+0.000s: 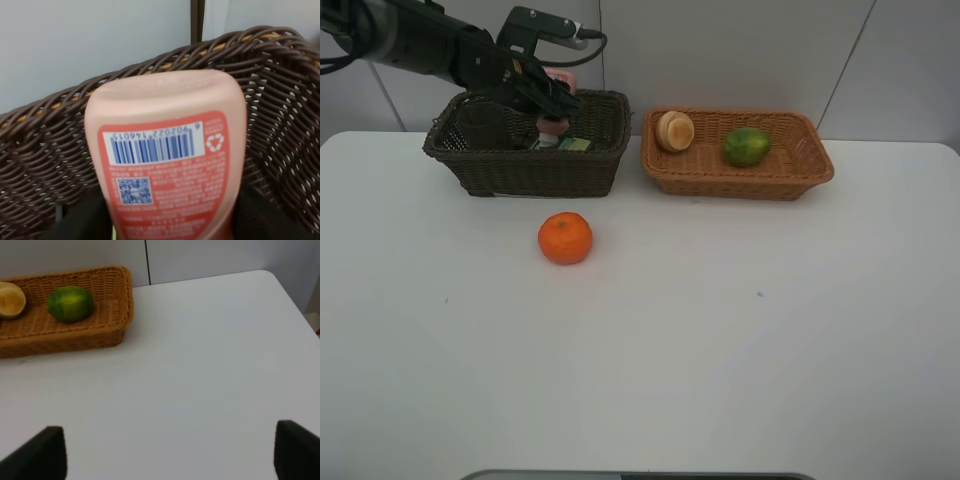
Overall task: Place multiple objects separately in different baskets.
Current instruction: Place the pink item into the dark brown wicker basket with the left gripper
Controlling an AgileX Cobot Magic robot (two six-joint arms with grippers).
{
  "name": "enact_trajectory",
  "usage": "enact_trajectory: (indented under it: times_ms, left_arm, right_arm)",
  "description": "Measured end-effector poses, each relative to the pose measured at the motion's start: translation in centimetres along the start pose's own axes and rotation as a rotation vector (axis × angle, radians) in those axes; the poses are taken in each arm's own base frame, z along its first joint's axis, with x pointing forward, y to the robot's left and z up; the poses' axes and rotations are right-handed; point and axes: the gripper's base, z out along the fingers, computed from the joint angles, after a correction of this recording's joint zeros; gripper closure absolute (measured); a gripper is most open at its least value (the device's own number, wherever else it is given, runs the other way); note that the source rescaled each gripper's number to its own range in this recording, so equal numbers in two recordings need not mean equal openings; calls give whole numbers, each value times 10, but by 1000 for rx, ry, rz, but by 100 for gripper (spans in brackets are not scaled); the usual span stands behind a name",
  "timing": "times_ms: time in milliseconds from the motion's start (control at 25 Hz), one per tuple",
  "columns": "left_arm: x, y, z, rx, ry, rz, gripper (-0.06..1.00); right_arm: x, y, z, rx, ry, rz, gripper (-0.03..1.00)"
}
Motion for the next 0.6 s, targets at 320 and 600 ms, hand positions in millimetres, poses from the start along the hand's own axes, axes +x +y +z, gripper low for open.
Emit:
enact_trajectory:
  times_ms: [320, 600]
  left_arm:
    - [1, 0, 0, -1, 15, -5, 31]
    - [1, 0, -1, 3, 21, -40, 30]
  right_arm:
    - [0, 0, 0, 0, 0, 0, 22]
    - [0, 0, 0, 0, 0, 0, 22]
